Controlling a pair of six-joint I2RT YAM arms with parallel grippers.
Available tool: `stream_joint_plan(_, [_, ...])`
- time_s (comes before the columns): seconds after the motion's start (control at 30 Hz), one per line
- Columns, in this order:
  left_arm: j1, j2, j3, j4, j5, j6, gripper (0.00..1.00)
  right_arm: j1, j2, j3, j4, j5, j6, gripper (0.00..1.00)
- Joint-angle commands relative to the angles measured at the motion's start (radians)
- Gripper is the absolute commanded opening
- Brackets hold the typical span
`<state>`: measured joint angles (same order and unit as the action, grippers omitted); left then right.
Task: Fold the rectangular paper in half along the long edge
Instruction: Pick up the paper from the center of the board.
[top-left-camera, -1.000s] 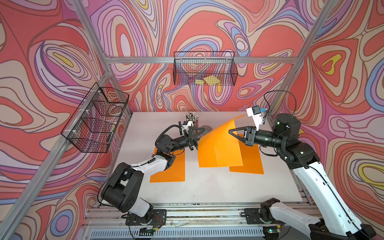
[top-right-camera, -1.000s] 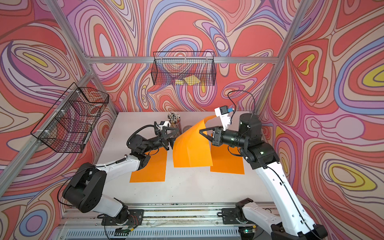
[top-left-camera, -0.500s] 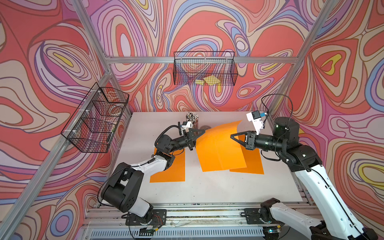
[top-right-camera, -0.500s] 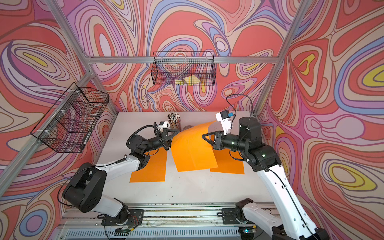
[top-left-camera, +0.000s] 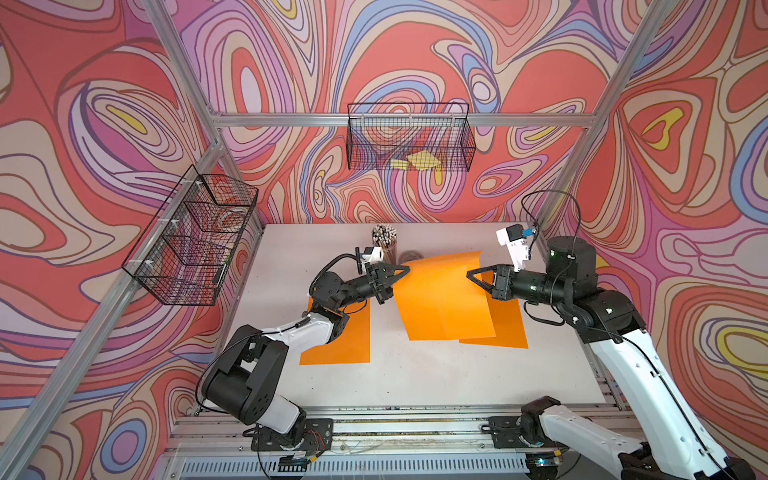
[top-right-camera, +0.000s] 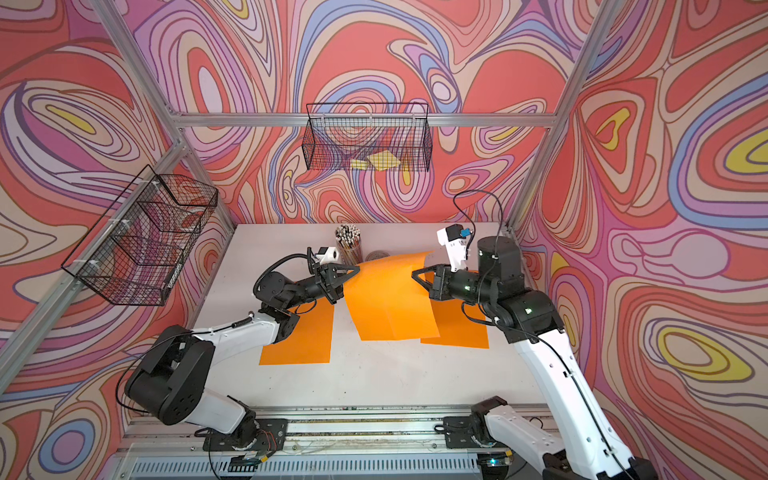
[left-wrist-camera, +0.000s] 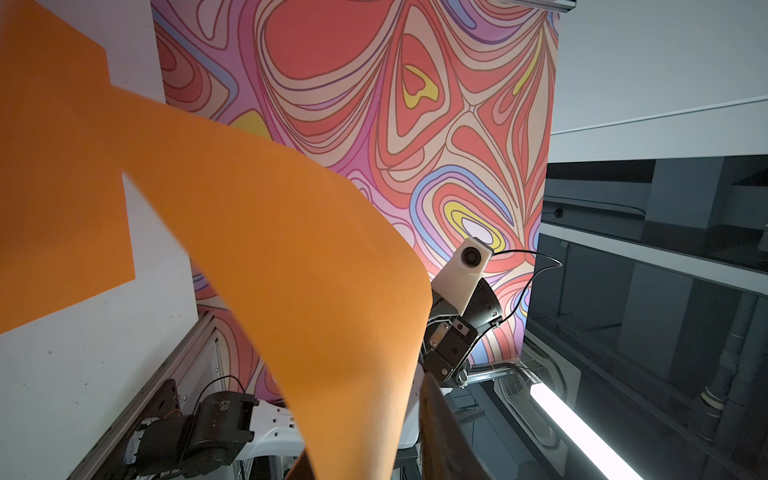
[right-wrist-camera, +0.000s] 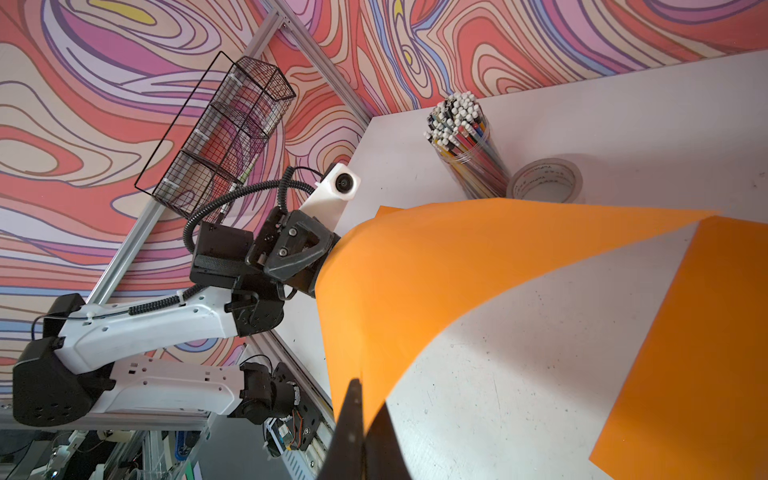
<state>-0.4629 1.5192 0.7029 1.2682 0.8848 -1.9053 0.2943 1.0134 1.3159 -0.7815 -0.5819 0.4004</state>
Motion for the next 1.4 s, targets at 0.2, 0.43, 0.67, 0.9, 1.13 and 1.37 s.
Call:
stream_joint_plan(0.2, [0.006, -0.008, 0.000, 0.058, 0.011, -0.020, 0.09, -0.022, 0.016, -0.007, 0.013, -0.036, -0.017, 0.00])
stream_joint_plan(0.43, [0.006, 0.006, 0.000, 0.058, 0.021, -0.020, 0.05, -0.023, 0.048, 0.008, -0.008, -0.063, -0.032, 0.00])
stream_joint_plan(0.67, [0.006, 0.044, -0.037, 0.056, 0.036, -0.012, 0.04, -0.023, 0.078, -0.041, -0.051, -0.106, -0.046, 0.00])
stream_joint_plan(0.9, [0.006, 0.050, -0.120, 0.027, 0.063, 0.019, 0.03, -0.023, 0.077, -0.163, -0.060, -0.099, -0.012, 0.00])
stream_joint_plan(1.13, [0.004, -0.009, -0.178, -0.098, 0.085, 0.103, 0.03, -0.023, -0.003, -0.376, 0.034, -0.093, 0.110, 0.00])
stream_joint_plan(1.37, [0.003, -0.121, -0.014, -0.842, 0.115, 0.502, 0.03, -0.023, 0.017, -0.418, 0.221, -0.152, 0.190, 0.00])
